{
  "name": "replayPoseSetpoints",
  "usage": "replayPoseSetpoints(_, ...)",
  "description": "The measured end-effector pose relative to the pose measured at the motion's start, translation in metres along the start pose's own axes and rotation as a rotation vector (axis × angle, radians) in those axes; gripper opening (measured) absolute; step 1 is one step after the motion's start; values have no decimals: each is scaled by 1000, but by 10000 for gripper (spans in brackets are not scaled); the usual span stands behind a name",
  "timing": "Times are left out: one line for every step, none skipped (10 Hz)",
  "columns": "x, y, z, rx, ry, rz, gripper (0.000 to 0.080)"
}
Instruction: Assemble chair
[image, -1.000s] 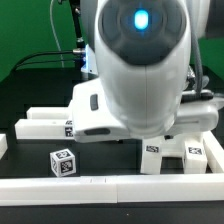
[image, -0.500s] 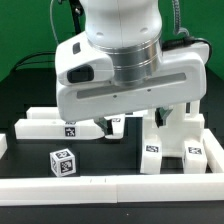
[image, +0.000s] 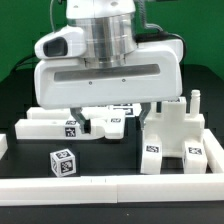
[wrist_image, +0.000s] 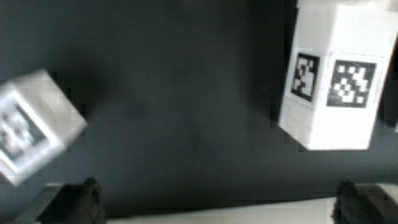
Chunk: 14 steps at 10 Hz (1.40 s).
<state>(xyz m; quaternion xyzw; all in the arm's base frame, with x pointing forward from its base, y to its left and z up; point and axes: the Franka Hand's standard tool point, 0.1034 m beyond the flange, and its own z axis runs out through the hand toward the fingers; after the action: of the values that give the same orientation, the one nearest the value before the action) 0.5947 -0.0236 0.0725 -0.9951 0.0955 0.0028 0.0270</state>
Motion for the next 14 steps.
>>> replayPoseSetpoints(1,-1,1,0,-2,-6,649)
replayPoseSetpoints(1,-1,2,2,-3,19,649)
replayPoseSetpoints(0,-2,2,3,-4,76,649)
replayPoseSetpoints(-2,2,3,12,-9,179,649)
replayPoseSetpoints(-10,17,7,15,-21,320,649)
replayPoseSetpoints(-20,30,7,14,-21,466,649)
replayPoseSetpoints(-23,39,6,26,1,537,649)
replayPoseSetpoints(-22,37,7,30,21,589,649)
replayPoseSetpoints(-22,33,8,39,15,662,649)
replayPoseSetpoints(-22,32,8,46,13,716,649)
replayPoseSetpoints(-24,36,8,64,10,791,649)
replayPoseSetpoints(-34,51,9,89,-4,911,649)
replayPoseSetpoints(-46,66,8,98,-16,985,649)
replayPoseSetpoints(-60,79,10,104,-24,1063,649)
